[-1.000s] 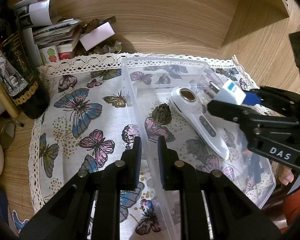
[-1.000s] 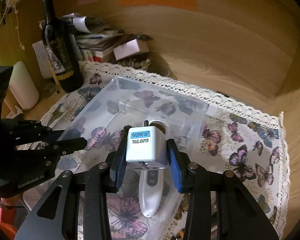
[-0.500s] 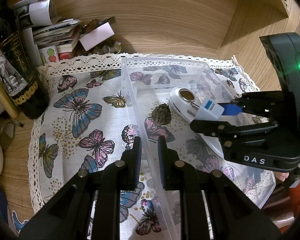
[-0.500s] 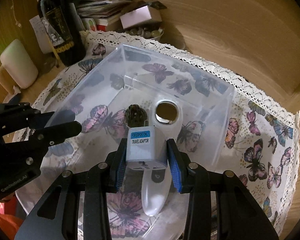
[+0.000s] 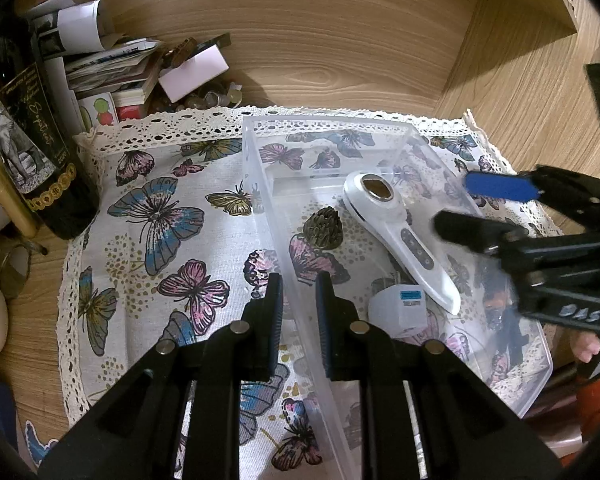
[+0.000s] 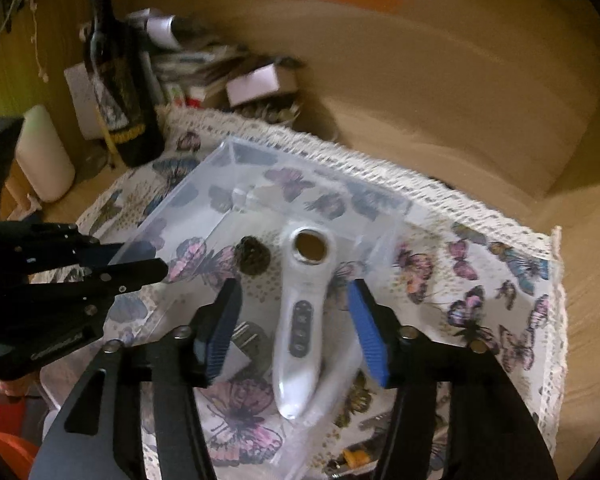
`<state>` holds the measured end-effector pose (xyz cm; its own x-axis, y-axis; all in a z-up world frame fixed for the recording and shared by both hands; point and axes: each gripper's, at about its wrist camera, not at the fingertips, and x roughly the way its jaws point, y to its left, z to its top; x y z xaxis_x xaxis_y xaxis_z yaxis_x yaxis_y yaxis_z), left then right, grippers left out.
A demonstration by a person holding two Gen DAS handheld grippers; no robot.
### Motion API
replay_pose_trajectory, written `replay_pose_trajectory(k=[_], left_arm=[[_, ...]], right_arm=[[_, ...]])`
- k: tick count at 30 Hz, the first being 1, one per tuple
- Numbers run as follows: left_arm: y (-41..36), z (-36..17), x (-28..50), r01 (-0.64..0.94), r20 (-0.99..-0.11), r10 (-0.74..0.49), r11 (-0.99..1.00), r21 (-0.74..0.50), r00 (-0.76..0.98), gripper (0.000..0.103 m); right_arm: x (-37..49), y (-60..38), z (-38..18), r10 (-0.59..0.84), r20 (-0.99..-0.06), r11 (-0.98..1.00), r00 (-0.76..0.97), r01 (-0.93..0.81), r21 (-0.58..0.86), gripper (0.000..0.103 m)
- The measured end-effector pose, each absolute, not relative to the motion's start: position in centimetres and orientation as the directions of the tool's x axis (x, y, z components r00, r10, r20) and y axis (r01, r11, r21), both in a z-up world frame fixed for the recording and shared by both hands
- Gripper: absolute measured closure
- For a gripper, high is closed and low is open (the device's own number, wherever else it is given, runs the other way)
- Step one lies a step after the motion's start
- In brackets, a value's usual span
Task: Organize rigid objects
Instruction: 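Carry the travel adaptor into the clear box and open the right tool, then move the right tool to the black tool and grasp it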
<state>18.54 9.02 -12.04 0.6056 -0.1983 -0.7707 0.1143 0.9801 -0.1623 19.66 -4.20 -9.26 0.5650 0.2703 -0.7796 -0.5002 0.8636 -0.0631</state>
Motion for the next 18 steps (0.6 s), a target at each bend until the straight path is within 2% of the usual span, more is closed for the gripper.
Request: replay_pose_trajectory(k=[6,8,10,18], left_arm=[[9.0,-12.0,18.6,0.114,-0.771,-0.197,0.980,-0.161,0.606,0.087],[9.0,-12.0,18.6,0.113,-0.771,-0.197,0.980,-0.162,0.605,0.087],[8.9,-12.0,18.6,0.114,-0.772,-0.196,0.981,-0.159,0.605,0.087],[8.9,-12.0,18.6,0.115,-0.772,-0.192,0.981,-0.155,0.606,0.087]], right_arm=[[17.9,-8.1,-6.9,0.241,-0.716,0.915,0.655,-0.399,-0.056,0.046],[17.4,-9.8,-6.5,0.225,-0.699,0.933,0.679,-0.356,-0.046,0.038],[16.8,-11.4,-6.3,0.193,-0.688,0.950,0.699,-0.309,-0.047,0.036],[15.2,-16.3,-9.3,0.118,-0.743,0.983,0.659,-0.182,-0.005,0.036]])
